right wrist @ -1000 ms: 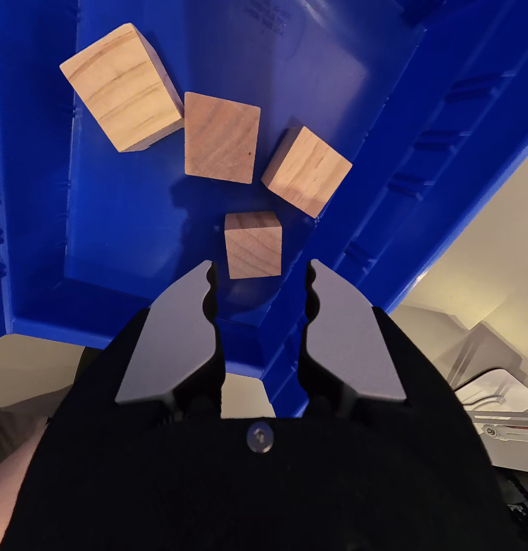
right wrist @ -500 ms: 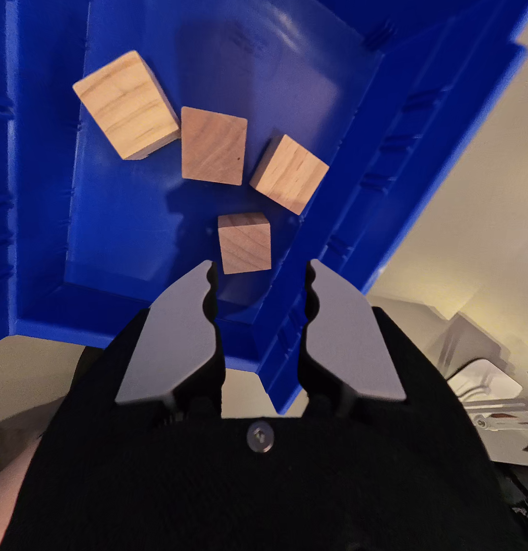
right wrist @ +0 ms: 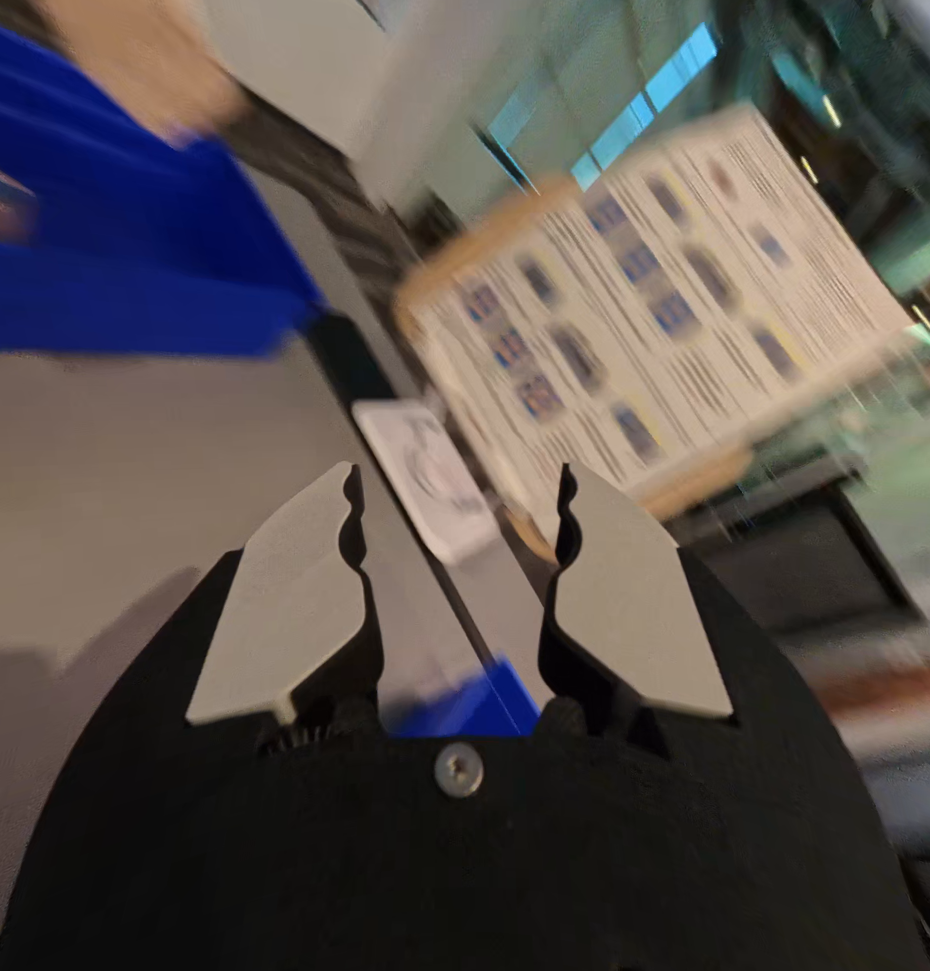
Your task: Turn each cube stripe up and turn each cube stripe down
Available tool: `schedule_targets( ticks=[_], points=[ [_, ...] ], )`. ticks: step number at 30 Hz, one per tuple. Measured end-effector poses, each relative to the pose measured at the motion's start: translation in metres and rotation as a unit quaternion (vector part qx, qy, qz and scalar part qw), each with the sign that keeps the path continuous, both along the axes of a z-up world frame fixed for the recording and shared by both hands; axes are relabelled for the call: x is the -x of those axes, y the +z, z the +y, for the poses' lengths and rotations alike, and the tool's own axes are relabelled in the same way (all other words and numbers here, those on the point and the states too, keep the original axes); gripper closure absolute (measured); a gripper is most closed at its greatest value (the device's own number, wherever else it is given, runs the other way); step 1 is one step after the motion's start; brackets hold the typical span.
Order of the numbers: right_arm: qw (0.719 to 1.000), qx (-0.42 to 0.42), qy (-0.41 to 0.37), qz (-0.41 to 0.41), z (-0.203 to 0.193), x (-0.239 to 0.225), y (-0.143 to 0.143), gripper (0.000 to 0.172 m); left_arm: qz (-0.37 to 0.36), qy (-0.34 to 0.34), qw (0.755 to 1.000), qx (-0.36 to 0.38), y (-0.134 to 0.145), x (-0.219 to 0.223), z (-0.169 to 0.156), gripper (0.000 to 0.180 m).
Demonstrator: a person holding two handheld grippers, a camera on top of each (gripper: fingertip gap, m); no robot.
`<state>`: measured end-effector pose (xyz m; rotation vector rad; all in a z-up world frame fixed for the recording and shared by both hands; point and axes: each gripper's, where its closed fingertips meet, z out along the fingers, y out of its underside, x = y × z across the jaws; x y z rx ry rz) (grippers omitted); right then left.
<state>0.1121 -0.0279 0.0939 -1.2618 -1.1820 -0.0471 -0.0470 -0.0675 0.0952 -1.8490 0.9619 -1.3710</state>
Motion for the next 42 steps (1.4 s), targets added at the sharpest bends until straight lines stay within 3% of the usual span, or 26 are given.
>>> schedule_targets(
  ticks=[2, 5, 12, 16, 18, 20, 22, 24, 27, 30, 34, 37, 42],
  points=[
    [0.996, -0.012, 0.086, 0.013, -0.028, 0.047, -0.011, 0.096, -0.018, -0.054, 0.998, 0.014, 0.001, -0.022, -0.015, 0.137],
    [0.983, -0.038, 0.170, 0.053, -0.061, 0.081, -0.016, 0.096, -0.023, -0.116, 0.993, 0.025, -0.003, -0.053, -0.035, 0.137],
    [0.970, -0.065, 0.225, 0.063, -0.085, 0.089, -0.015, 0.125, 0.004, -0.160, 0.987, 0.024, -0.017, -0.084, -0.054, 0.136],
    [0.973, -0.046, 0.225, 0.031, -0.082, 0.087, -0.020, 0.126, 0.031, -0.136, 0.990, -0.028, -0.019, -0.083, -0.048, 0.135],
    [0.976, -0.018, 0.216, 0.006, -0.077, 0.075, -0.018, 0.126, 0.055, -0.088, 0.992, -0.065, -0.019, -0.076, -0.034, 0.134],
    [0.984, 0.034, 0.169, -0.034, -0.057, 0.042, -0.016, 0.126, 0.092, -0.011, 0.989, -0.113, -0.019, -0.061, -0.011, 0.129],
    [0.983, 0.139, 0.103, -0.062, -0.035, -0.013, -0.023, 0.126, 0.126, 0.054, 0.975, -0.176, -0.013, -0.042, 0.007, 0.122],
    [0.956, 0.278, -0.004, -0.088, -0.016, -0.086, -0.051, 0.126, 0.138, 0.100, 0.961, -0.219, -0.003, -0.023, 0.017, 0.118],
    [0.887, 0.416, -0.137, -0.147, -0.010, -0.177, -0.109, 0.125, 0.132, 0.139, 0.952, -0.241, 0.004, -0.001, 0.020, 0.117],
    [0.799, 0.539, -0.189, -0.189, -0.020, -0.213, -0.163, 0.125, 0.162, 0.173, 0.939, -0.249, -0.006, 0.018, 0.032, 0.118],
    [0.711, 0.614, -0.239, -0.245, -0.016, -0.231, -0.213, 0.125, 0.295, 0.191, 0.914, -0.204, -0.043, 0.056, 0.041, 0.123],
    [0.681, 0.629, -0.267, -0.261, -0.008, -0.238, -0.234, 0.124, 0.412, 0.246, 0.868, -0.129, -0.075, 0.103, 0.047, 0.135],
    [0.687, 0.625, -0.275, -0.249, 0.002, -0.237, -0.236, 0.124, 0.480, 0.228, 0.846, -0.054, -0.114, 0.135, 0.046, 0.127]
  ],
)
